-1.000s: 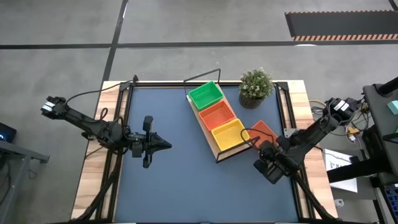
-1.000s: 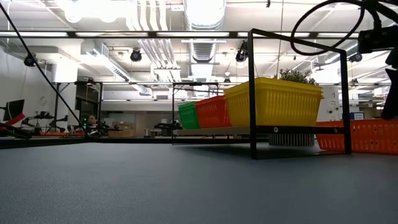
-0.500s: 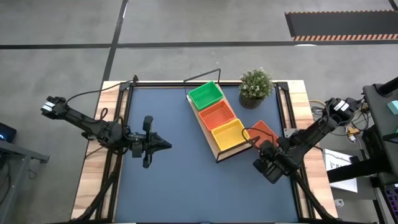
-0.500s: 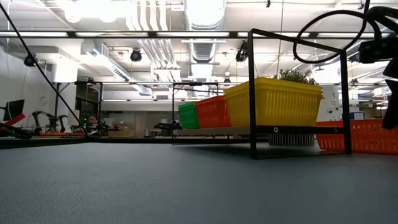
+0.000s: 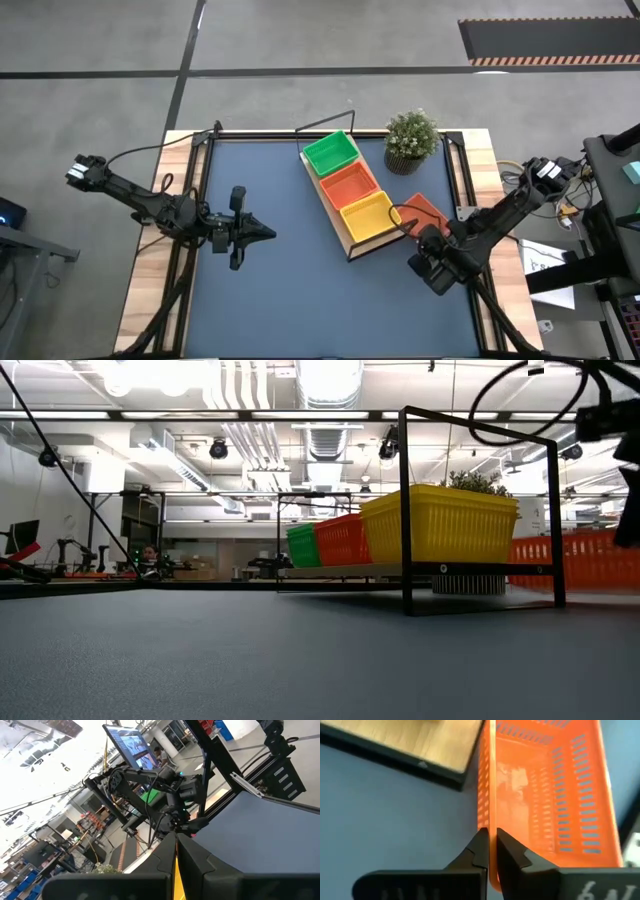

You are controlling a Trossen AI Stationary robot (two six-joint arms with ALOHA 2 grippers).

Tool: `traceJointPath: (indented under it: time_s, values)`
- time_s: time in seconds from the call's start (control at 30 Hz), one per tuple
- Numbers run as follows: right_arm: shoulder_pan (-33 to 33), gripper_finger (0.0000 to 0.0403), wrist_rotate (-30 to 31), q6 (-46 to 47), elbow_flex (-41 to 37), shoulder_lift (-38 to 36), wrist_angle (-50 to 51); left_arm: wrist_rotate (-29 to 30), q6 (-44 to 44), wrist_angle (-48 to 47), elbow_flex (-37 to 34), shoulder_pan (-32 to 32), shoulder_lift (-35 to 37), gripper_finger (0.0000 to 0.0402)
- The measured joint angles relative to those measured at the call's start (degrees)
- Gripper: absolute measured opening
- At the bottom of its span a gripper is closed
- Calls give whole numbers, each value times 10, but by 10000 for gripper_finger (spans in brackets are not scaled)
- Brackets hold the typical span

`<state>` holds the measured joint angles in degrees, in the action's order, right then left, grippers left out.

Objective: Stack baskets on shelf by color
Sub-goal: Stack the orange bin on top of the orange bin on the shelf

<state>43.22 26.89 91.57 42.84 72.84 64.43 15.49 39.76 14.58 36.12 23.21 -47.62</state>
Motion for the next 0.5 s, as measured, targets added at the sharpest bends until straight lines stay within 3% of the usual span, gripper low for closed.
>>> traceJointPath:
  time_s: [0.5]
  values:
    - [-1, 9, 3, 46, 155, -1, 241, 0, 0, 6, 0, 0, 0, 0]
